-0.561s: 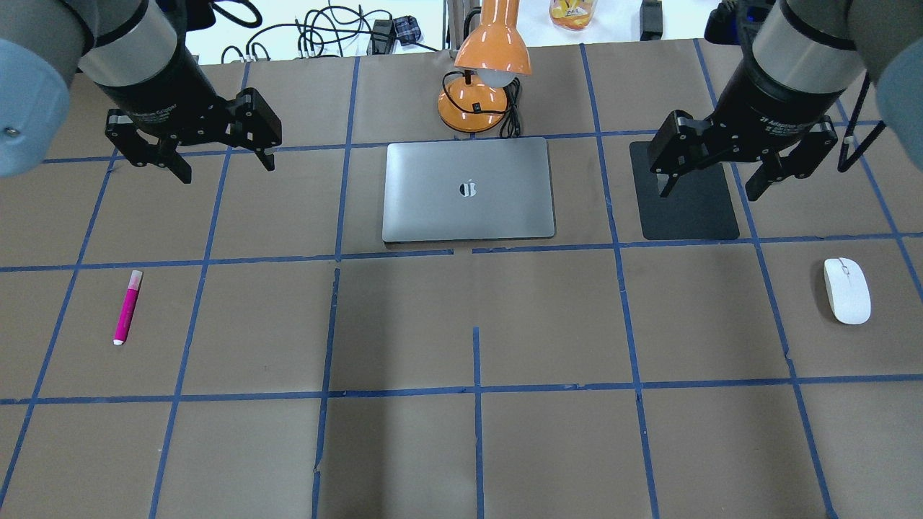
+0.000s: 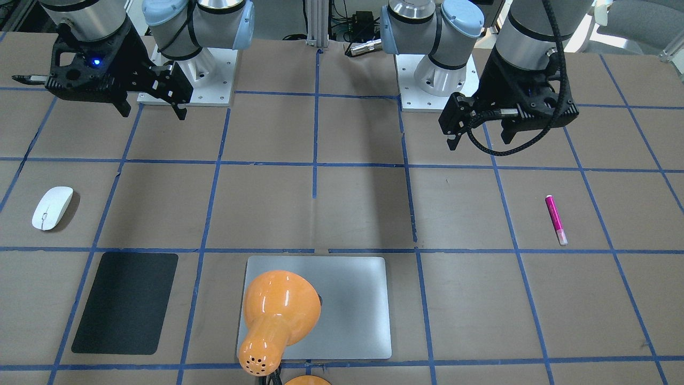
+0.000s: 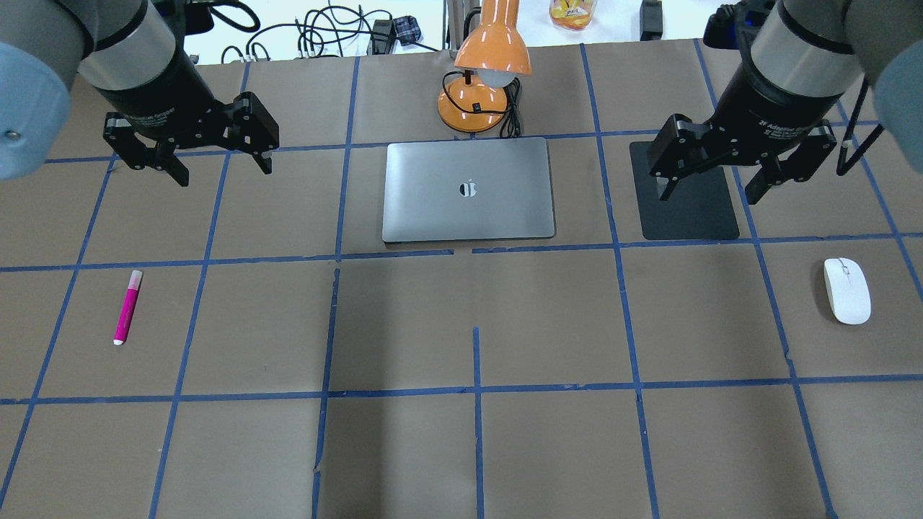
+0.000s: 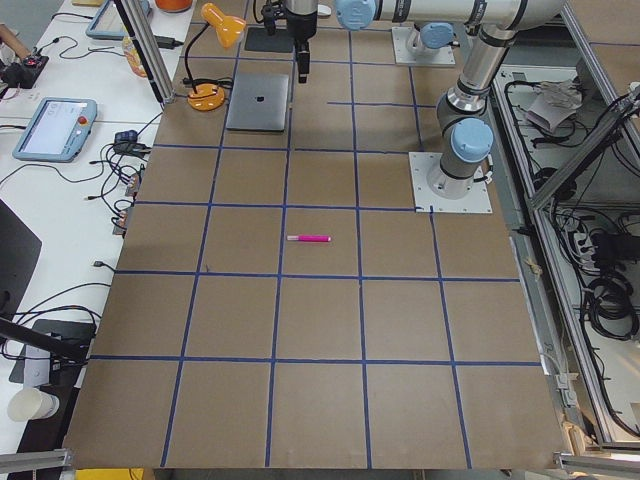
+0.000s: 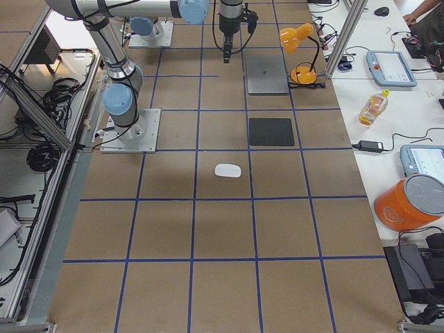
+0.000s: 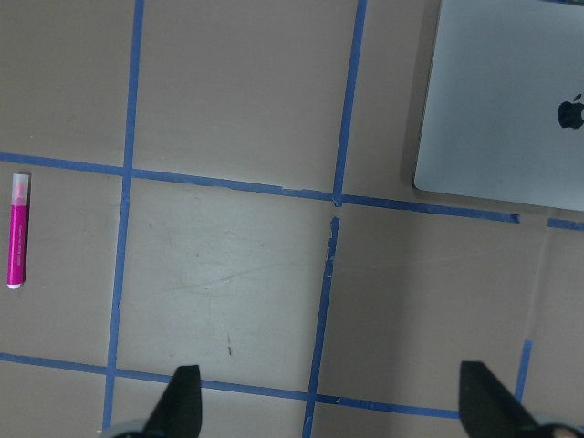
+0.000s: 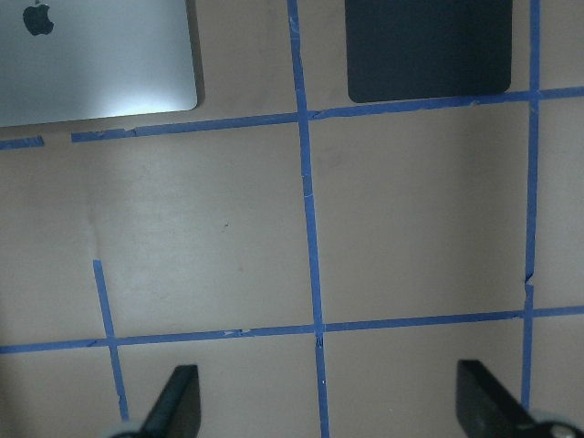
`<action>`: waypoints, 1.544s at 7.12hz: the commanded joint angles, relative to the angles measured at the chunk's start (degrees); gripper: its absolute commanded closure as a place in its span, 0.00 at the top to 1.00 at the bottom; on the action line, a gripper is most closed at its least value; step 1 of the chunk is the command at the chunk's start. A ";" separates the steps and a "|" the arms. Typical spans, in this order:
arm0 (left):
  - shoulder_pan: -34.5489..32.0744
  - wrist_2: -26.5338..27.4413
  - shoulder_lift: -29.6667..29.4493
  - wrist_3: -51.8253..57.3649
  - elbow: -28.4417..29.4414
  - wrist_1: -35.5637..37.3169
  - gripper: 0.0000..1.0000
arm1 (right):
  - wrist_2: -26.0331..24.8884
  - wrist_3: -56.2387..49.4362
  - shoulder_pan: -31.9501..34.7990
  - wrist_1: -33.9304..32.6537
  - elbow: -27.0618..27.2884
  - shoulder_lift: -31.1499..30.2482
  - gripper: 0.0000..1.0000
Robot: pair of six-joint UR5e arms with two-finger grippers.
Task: Place pen and mouse around notebook
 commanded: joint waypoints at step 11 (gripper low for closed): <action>37.50 0.42 -19.72 43.32 -25.72 40.19 1.00 | -6.30 -28.97 -35.15 -36.45 14.75 22.94 1.00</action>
